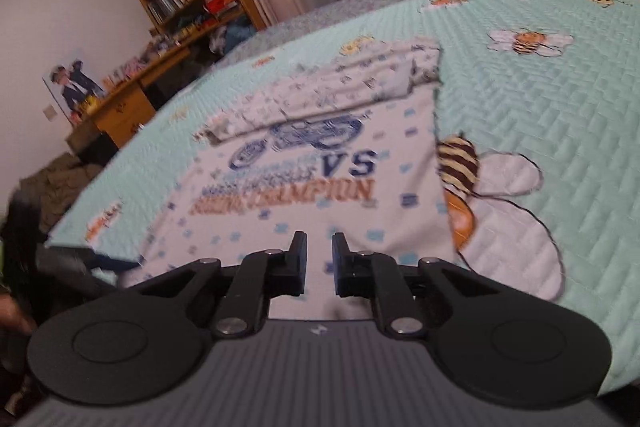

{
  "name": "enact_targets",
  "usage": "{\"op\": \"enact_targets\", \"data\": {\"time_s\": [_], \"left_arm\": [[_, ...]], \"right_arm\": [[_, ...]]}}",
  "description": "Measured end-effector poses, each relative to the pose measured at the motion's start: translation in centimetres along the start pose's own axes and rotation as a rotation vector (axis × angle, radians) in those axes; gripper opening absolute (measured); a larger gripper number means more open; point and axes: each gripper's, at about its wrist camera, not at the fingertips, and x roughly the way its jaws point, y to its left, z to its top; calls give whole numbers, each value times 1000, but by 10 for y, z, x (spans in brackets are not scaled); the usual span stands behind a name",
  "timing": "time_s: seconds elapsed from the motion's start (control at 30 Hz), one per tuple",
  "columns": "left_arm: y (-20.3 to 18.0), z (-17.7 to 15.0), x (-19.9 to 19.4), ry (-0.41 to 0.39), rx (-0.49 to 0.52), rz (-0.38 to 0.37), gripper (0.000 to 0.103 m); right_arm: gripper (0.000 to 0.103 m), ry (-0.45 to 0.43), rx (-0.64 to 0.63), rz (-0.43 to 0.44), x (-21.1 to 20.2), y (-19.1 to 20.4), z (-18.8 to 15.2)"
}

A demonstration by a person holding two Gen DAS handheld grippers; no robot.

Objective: Fold clothes

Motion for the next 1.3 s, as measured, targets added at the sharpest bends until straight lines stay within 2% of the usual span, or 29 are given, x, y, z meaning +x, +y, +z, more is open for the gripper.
{"op": "enact_targets", "data": {"time_s": [0.1,0.2,0.3,0.57,0.67,0.77,0.9,0.93,1.0,1.07,1.17,1.23,1.3], "left_arm": [[-7,-7,-1,18,49,16,102],[-13,-13,-2,18,87,43,102],[-12,-13,-3,21,83,39,102],[-13,-10,-9,24,81,44,102],[-7,-5,-23,15,44,3,100],[-1,3,-43,-22,-8,-76,100],[-3,24,-60,-66,-26,-126,100],[-6,33,-59,-68,-26,-122,100],[-13,51,-46,-53,-38,-87,100],[-18,63,-24,-28,-67,-82,100],[-25,61,19,60,-101,-71,95],[-30,46,27,15,-90,-46,102],[-31,37,22,-6,-78,-49,102]], "right_arm": [[15,34,-5,15,13,4,-3],[15,109,33,5,31,-4,-23],[15,62,80,24,26,-12,-38],[15,57,112,20,17,-11,-45],[16,66,158,27,14,-15,-44],[17,69,179,27,10,-14,-40],[21,53,183,50,8,-6,-28],[21,47,182,57,9,-4,-24],[30,29,162,56,11,2,-14],[34,12,147,43,14,7,-6],[35,24,139,52,23,8,-10],[35,91,127,27,32,3,-26],[33,74,114,50,27,-5,-42]]}}
